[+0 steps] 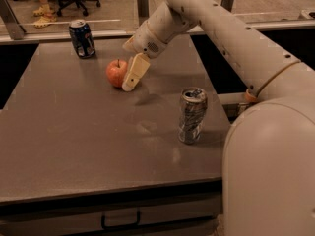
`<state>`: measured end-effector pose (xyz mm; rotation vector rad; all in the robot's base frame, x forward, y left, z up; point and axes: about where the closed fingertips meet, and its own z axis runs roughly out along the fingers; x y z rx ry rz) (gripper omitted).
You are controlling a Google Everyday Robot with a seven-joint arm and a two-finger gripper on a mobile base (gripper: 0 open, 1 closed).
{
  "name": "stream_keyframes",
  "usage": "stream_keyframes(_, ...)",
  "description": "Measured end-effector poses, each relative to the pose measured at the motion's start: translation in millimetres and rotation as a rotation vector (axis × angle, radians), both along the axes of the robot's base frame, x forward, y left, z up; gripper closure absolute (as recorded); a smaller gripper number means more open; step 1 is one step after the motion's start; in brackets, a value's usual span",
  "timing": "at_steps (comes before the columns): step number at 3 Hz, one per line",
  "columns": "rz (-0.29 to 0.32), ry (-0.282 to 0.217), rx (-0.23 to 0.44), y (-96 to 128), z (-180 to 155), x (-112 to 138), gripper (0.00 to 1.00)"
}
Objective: Move apple near redbull can
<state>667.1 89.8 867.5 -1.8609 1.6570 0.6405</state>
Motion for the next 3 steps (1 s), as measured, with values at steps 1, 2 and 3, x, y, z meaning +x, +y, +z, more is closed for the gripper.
stream_keyframes(1, -0.044, -0.01, -0.012, -1.2, -8.6, 5.2, 0.2)
stream_keyframes(2, -0.051, -0.022, -0.016, 1.5, -13.6, 4.7, 0.41)
stream_keyframes(3, -0.04, -0.032, -0.042, 4.3, -17.8, 2.2, 0.65)
